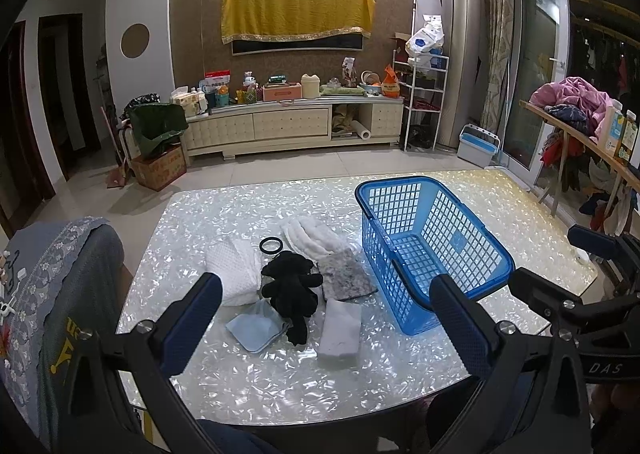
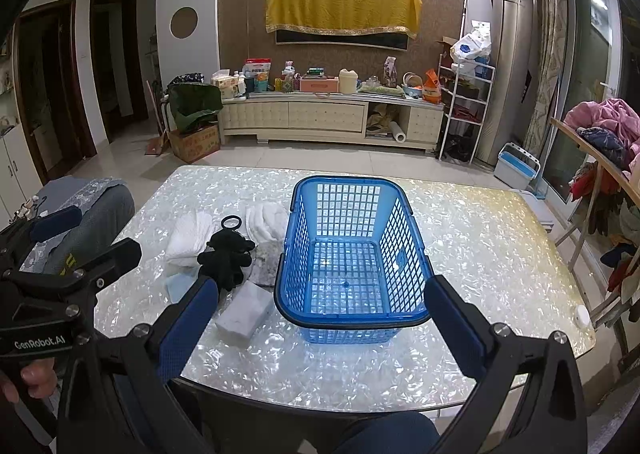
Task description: Organize soft objects
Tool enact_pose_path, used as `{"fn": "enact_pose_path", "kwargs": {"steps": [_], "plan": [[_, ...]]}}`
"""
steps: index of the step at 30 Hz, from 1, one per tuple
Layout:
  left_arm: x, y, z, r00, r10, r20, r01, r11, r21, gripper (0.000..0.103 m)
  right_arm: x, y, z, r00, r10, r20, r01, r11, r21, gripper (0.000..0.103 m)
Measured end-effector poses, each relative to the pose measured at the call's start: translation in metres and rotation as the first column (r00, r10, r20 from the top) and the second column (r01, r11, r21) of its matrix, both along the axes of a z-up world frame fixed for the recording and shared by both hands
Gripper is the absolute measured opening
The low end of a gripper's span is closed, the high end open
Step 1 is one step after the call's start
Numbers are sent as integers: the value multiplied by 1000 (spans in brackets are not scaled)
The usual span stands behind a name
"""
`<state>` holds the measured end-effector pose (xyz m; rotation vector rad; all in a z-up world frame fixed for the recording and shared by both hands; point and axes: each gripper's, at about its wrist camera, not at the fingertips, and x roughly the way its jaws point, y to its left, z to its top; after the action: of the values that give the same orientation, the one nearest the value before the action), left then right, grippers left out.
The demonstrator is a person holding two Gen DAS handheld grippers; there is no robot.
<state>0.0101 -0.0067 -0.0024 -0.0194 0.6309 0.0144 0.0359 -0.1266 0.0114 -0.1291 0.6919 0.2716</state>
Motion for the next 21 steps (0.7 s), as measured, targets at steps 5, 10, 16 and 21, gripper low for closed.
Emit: {"fn": "enact_pose_path", "kwargs": {"steps": [5, 10, 16, 21], "plan": [[0, 0, -1, 1000, 0, -1, 0, 1000, -1, 103, -1, 0, -1, 1000, 1, -1, -1, 1000, -1, 103], [0, 1, -1, 1000, -1, 0, 1, 1000, -2, 103, -1, 0, 0, 1000, 4, 0, -4, 1000, 3, 103], [2, 2, -2, 1000, -5, -6, 5, 1000, 9, 103, 0, 2, -2, 1000, 15, 0, -15, 1000, 2, 103], [6, 5, -3, 1000, -19, -6, 19, 1000, 12, 103, 4, 4, -2, 1000, 18, 12, -18, 1000, -17, 103]]}}
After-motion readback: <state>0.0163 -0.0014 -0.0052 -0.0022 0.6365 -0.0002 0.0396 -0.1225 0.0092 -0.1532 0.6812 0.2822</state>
